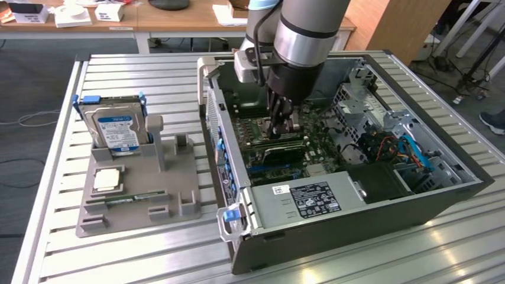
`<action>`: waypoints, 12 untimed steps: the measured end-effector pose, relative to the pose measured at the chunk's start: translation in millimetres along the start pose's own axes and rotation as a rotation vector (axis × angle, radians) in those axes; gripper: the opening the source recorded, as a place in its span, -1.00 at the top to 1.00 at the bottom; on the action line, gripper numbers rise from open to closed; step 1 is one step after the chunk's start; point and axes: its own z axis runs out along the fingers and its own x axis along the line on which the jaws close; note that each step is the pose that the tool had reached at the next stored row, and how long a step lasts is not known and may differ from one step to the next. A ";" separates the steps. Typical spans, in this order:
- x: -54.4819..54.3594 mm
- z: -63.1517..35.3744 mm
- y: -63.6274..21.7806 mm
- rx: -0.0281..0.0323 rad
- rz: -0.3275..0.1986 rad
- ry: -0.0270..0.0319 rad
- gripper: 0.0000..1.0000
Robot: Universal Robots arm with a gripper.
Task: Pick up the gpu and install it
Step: 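Press down on the gpu until it lock into place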
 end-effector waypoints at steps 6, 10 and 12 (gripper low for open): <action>0.4 9.7 0.0 0.0002 0.000 0.0001 0.79; 0.7 16.2 0.0 0.0006 0.000 0.0001 0.79; 0.7 16.1 0.0 0.0005 0.000 0.0005 0.79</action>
